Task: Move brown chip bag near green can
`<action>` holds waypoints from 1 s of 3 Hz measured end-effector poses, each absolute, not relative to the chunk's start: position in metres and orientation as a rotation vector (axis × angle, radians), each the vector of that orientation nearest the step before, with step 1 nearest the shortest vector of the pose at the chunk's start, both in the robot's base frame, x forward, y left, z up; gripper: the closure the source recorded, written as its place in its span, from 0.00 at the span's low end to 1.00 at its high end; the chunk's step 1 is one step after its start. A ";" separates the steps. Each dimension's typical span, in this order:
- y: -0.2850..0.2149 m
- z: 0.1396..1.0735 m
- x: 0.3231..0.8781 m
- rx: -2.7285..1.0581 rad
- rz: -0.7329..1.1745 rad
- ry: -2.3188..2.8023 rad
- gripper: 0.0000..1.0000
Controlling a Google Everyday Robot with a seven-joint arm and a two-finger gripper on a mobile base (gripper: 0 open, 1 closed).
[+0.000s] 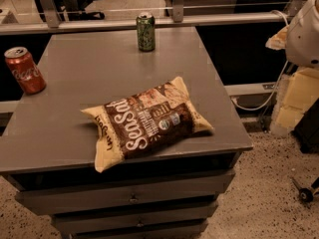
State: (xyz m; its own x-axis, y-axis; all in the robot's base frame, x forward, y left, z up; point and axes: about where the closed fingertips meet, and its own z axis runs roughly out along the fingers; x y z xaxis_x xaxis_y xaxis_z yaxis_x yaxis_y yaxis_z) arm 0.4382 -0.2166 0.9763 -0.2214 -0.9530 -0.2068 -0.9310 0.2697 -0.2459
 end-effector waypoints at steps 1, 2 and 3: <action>-0.217 0.976 0.438 -1.724 -0.099 2.231 0.00; -0.205 0.965 0.454 -1.731 -0.023 2.156 0.00; -0.177 0.950 0.482 -1.748 0.105 2.025 0.00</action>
Offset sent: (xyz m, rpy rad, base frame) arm 0.0399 0.0275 -0.0315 0.1856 -0.0228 0.1224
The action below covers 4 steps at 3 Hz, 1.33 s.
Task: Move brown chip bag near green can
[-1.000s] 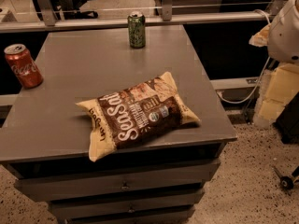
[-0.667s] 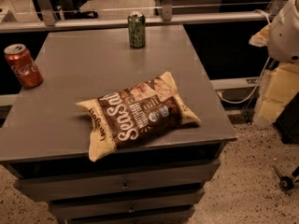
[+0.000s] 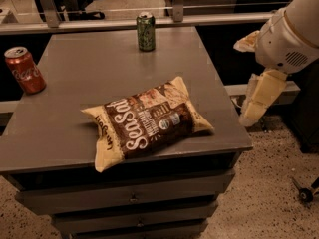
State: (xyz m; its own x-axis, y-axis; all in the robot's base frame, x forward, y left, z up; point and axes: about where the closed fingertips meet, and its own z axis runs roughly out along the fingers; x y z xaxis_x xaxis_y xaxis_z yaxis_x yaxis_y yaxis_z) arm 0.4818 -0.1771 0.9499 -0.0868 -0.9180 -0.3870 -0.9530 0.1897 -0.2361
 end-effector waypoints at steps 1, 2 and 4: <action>-0.149 0.934 0.502 -1.760 0.213 1.913 0.00; -0.123 0.913 0.514 -1.759 0.308 1.843 0.00; -0.077 0.873 0.525 -1.751 0.447 1.772 0.00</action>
Offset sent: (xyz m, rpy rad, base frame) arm 0.0474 0.0813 -0.0644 0.2710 0.0087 0.1764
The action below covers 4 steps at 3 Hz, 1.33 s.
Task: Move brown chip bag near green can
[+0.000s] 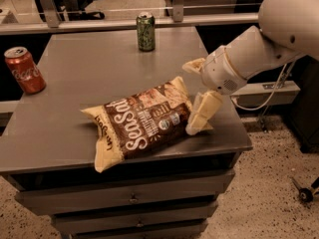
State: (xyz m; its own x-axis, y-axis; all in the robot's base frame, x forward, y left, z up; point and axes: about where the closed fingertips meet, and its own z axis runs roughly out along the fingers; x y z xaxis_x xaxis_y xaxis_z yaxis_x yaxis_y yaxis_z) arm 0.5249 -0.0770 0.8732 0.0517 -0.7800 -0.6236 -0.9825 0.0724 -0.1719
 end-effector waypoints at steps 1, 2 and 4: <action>-0.063 0.858 0.527 -1.752 0.468 1.776 0.18; -0.060 0.849 0.528 -1.740 0.479 1.795 0.40; -0.078 0.868 0.530 -1.693 0.409 1.859 0.88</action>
Offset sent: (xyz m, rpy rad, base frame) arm 0.0053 0.0184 -0.0350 0.0120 0.0494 -0.0310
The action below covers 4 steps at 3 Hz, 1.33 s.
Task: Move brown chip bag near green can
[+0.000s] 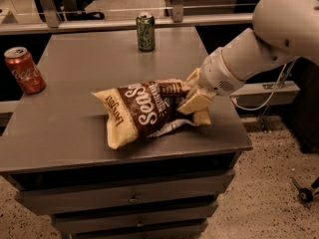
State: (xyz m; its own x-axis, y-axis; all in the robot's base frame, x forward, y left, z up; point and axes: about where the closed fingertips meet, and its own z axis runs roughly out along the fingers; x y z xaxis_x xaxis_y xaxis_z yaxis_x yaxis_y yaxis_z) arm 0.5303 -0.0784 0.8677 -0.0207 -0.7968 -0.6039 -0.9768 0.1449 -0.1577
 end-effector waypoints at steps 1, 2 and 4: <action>-0.106 0.908 0.535 -1.647 0.298 1.913 1.00; -0.156 0.961 0.537 -1.546 0.115 2.035 1.00; -0.168 0.964 0.539 -1.505 0.085 2.079 1.00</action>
Offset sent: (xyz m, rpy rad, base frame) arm 0.0063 -0.1741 0.1676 -0.3070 -0.1066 -0.5184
